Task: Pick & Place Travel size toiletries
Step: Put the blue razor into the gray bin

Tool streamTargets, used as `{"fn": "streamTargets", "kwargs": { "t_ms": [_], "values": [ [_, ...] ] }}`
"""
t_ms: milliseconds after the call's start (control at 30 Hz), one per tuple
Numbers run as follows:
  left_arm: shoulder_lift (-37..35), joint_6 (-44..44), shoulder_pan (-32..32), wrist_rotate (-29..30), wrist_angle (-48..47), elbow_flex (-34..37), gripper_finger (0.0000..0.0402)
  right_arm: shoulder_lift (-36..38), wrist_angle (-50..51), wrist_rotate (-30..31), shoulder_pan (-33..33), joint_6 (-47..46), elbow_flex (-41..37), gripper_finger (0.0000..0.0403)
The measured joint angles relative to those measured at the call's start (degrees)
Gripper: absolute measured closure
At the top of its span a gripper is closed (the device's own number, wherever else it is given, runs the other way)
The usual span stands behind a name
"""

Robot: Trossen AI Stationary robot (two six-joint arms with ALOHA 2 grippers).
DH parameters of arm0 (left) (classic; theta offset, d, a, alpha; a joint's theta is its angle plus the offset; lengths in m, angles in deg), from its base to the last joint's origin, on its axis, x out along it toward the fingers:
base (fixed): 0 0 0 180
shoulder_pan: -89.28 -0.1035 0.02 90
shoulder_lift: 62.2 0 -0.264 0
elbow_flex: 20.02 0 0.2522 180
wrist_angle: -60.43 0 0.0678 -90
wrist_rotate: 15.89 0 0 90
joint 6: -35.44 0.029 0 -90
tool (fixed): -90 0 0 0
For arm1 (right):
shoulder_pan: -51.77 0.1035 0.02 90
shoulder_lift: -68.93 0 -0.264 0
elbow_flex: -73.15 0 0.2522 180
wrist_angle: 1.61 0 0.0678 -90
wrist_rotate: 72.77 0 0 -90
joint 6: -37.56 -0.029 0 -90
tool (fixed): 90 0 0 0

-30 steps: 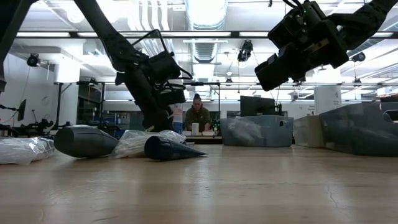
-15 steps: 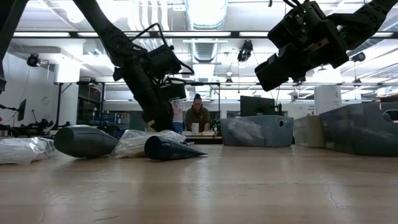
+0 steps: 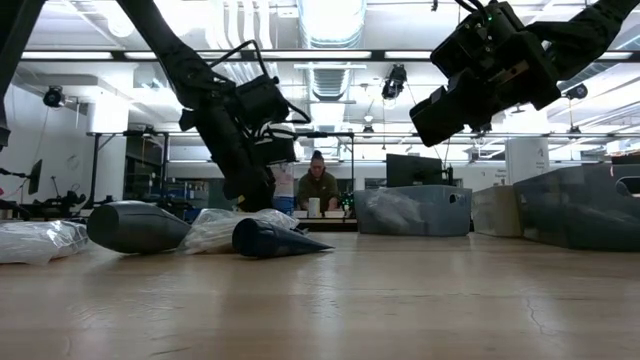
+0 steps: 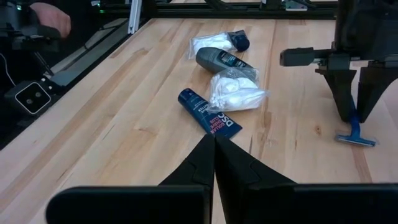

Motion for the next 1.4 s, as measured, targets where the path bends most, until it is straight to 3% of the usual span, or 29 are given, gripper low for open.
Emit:
{"fn": "streamTargets", "kwargs": {
  "t_ms": [433,1400],
  "values": [
    [-0.04,-1.16,0.01,-0.35,2.11,1.53,0.0364,0.0,0.0,0.0,0.0,0.0,0.0,0.0394],
    [-4.36,-7.29,3.12,-0.94,18.43,1.56,0.0358,-0.02,-3.25,0.0,0.0,0.63,0.04,0.0394]
  ]
}}
